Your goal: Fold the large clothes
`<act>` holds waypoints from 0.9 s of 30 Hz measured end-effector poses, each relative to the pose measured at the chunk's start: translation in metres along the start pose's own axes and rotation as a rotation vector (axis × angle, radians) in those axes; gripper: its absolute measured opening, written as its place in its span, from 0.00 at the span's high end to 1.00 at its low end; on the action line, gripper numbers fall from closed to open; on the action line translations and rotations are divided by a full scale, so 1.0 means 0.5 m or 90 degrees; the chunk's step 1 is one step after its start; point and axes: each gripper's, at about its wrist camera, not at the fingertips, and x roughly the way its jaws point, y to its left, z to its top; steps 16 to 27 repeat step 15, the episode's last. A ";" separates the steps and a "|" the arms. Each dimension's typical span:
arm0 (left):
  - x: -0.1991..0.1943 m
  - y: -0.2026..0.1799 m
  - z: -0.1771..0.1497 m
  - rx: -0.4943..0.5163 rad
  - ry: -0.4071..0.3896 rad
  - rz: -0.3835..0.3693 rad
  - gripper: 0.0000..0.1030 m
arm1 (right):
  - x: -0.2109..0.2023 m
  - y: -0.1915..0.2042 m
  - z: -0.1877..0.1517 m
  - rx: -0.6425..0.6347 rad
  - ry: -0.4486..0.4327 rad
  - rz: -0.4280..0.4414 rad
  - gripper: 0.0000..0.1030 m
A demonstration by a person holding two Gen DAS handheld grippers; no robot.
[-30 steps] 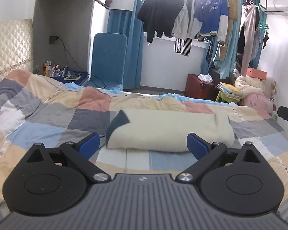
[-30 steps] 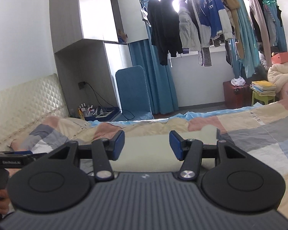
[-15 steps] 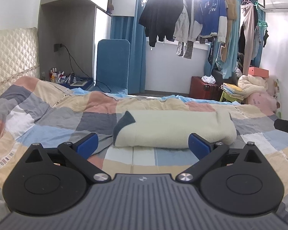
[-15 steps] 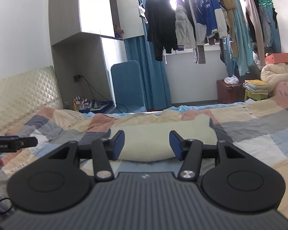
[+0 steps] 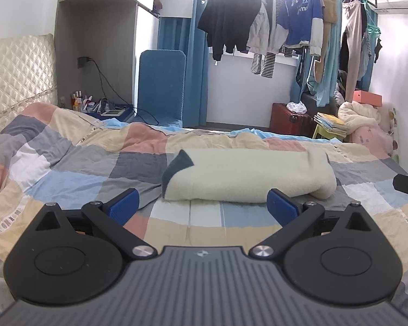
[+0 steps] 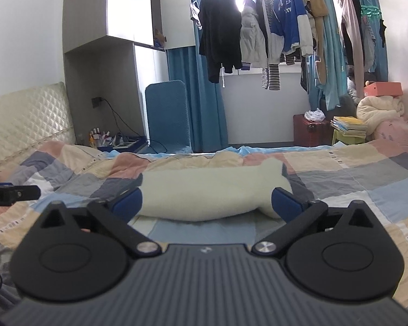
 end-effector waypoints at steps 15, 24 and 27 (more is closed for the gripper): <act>-0.010 -0.004 -0.002 0.004 -0.002 -0.013 0.01 | -0.002 0.004 -0.004 0.002 -0.002 -0.004 0.00; -0.010 -0.004 -0.002 0.004 -0.002 -0.013 0.01 | -0.002 0.004 -0.004 0.002 -0.002 -0.004 0.00; -0.010 -0.004 -0.002 0.004 -0.002 -0.013 0.01 | -0.002 0.004 -0.004 0.002 -0.002 -0.004 0.00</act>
